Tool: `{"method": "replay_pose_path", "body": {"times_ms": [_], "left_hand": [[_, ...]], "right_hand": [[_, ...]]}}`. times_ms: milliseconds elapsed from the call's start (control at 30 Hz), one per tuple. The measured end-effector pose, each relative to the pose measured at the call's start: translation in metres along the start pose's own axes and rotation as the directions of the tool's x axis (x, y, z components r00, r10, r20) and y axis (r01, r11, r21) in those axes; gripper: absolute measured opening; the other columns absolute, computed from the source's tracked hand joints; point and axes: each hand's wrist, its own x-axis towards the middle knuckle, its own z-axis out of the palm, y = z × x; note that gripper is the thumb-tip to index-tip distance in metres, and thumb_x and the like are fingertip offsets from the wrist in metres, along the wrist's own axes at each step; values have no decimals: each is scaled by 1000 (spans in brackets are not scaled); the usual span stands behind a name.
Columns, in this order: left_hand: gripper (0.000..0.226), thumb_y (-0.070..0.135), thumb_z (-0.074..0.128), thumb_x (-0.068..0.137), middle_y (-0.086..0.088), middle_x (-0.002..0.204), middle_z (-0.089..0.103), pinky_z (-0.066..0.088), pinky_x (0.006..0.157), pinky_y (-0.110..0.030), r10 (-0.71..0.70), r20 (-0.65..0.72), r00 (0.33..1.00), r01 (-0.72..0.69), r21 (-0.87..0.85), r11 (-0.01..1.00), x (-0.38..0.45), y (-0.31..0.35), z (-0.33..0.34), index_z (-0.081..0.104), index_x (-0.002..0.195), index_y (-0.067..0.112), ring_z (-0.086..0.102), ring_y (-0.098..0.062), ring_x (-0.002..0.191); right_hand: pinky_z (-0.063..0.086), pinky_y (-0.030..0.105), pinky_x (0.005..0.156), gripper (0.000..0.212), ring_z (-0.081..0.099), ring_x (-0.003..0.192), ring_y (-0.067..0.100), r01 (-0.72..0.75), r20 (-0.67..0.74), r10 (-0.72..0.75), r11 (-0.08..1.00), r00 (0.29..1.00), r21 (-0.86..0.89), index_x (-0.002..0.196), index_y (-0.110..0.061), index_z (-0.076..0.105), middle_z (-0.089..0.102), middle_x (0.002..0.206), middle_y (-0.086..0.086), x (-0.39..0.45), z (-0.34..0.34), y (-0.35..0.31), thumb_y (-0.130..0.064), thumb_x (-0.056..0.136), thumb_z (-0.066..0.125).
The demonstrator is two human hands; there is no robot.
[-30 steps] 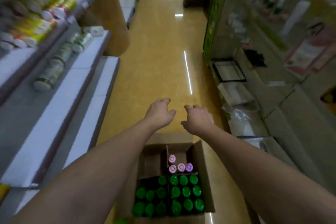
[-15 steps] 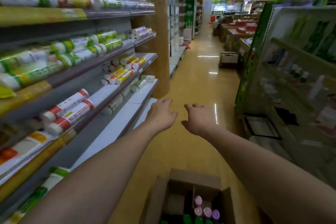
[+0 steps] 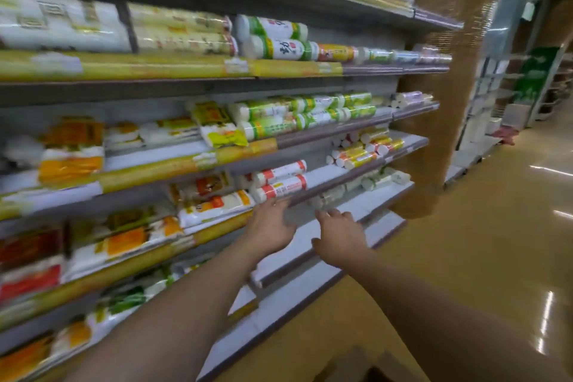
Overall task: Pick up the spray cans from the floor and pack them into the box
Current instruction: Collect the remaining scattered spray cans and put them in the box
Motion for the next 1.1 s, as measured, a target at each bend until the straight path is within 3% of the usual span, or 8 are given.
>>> {"method": "replay_pose_path", "body": {"times_ms": [133, 300, 467, 600, 767, 933, 1100], "left_hand": [[68, 43, 61, 84, -14, 144, 48, 41, 107, -42, -231, -55, 971, 232, 31, 972, -50, -37, -32, 44, 146, 20, 45, -36, 131], [66, 42, 60, 89, -14, 148, 43, 41, 107, -45, -442, -125, 889, 448, 25, 894, -137, -85, -64, 41, 148, 19, 41, -36, 134], [68, 42, 61, 91, -13, 149, 41, 40, 108, -41, -587, -197, 785, 594, -28, 804, -218, -133, -93, 38, 150, 19, 41, -34, 135], [70, 44, 62, 91, -12, 153, 36, 41, 108, -47, -652, -243, 718, 654, -84, 752, -279, -182, -112, 36, 151, 19, 37, -34, 138], [67, 48, 58, 85, -10, 141, 48, 45, 101, -48, -719, -255, 646, 731, -64, 679, -360, -257, -132, 43, 144, 19, 45, -35, 129], [58, 54, 57, 83, -9, 133, 53, 49, 95, -46, -821, -217, 528, 828, -80, 554, -435, -347, -142, 49, 133, 24, 50, -30, 118], [72, 51, 61, 88, -12, 149, 40, 46, 104, -49, -923, -136, 360, 911, -162, 379, -498, -418, -139, 38, 148, 18, 41, -34, 133]], "right_hand": [[42, 42, 101, 61, 42, 131, 30, 188, 41, -190, 981, 981, 51, 147, -23, 37, 47, 143, 6, -5, 13, -47, -35, 91, 56], [48, 41, 96, 53, 46, 125, 31, 362, 114, -379, 921, 918, 141, 136, -21, 45, 53, 134, 7, -22, 30, -122, -37, 89, 61], [49, 45, 96, 54, 45, 126, 33, 538, 115, -557, 828, 822, 160, 137, -24, 43, 48, 139, 7, -50, 41, -208, -41, 89, 61], [49, 43, 96, 56, 45, 126, 32, 642, 113, -659, 751, 744, 154, 141, -22, 43, 48, 140, 6, -76, 57, -285, -43, 92, 61], [47, 40, 95, 57, 46, 127, 31, 716, 164, -738, 675, 655, 178, 144, -23, 42, 48, 142, 6, -116, 96, -388, -39, 92, 61], [48, 45, 98, 59, 44, 129, 35, 741, 229, -778, 627, 585, 238, 145, -23, 39, 46, 144, 9, -149, 147, -489, -41, 92, 58], [49, 35, 92, 60, 52, 121, 29, 748, 288, -802, 594, 523, 297, 146, -23, 43, 54, 138, 6, -180, 200, -562, -38, 91, 61]]}}
